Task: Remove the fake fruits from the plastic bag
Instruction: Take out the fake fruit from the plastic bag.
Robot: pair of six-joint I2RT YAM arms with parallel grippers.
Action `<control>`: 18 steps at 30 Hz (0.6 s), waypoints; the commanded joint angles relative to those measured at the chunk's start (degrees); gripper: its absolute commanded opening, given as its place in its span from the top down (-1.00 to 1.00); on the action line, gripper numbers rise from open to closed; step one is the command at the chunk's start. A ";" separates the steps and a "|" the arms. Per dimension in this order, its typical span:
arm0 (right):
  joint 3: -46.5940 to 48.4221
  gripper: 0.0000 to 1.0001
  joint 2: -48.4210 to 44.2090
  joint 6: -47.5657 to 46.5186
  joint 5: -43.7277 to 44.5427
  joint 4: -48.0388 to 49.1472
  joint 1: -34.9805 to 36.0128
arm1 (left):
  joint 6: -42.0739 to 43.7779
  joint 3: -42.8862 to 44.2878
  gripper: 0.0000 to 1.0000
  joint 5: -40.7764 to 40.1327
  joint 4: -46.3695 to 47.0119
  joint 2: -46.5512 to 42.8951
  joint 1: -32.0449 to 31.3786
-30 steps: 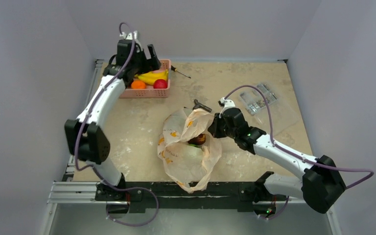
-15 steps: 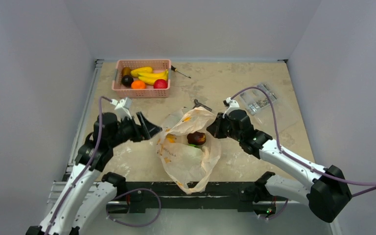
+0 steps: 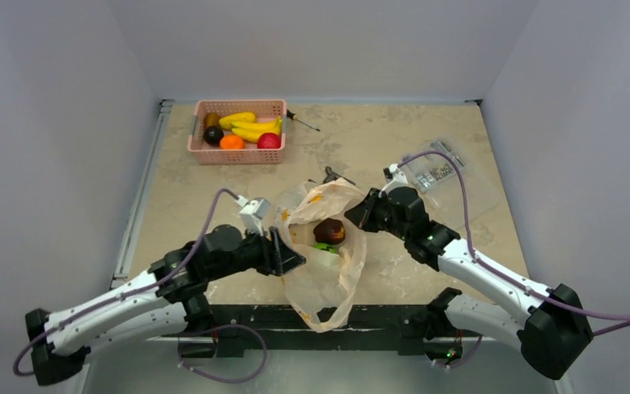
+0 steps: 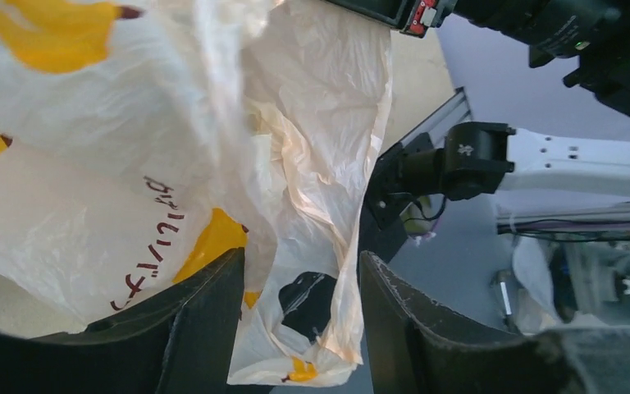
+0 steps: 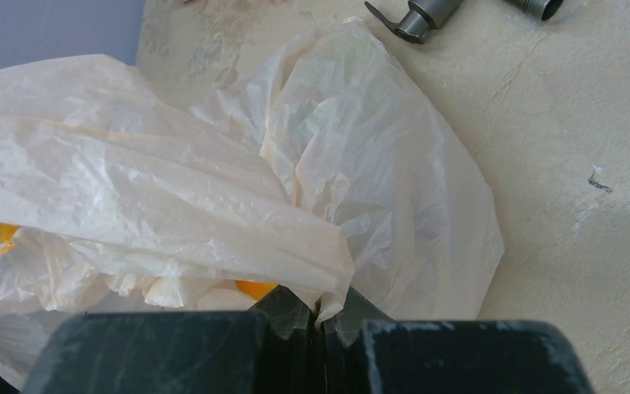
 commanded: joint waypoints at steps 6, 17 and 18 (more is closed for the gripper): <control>1.11 1.00 -3.37 1.14 0.88 -1.75 -0.28 | 9.73 17.78 0.01 -25.08 5.18 23.20 -12.61; 2.54 1.00 -6.01 -1.69 3.60 -4.76 -0.30 | 5.91 39.43 -0.48 -22.32 -20.74 21.80 -11.91; 2.40 1.00 -5.93 -1.70 3.50 -4.50 -0.27 | 6.39 41.45 -0.49 -21.84 -22.71 21.85 -11.83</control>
